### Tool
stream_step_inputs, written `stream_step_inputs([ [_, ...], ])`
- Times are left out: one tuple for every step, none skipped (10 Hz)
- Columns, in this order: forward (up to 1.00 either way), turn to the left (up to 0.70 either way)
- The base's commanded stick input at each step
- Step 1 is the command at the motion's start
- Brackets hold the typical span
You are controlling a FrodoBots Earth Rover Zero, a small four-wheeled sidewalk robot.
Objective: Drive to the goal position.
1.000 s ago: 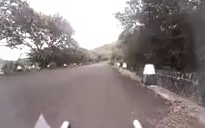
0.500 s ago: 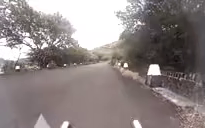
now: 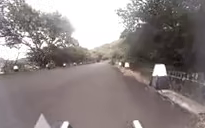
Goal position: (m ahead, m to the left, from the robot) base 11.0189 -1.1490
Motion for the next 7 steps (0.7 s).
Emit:
stream_step_inputs([
  [0.5,0.0],
  [0.5,0.0],
  [0.5,0.0],
  [0.5,0.0],
  [0.5,0.0],
  [0.5,0.0],
  [0.5,0.0],
])
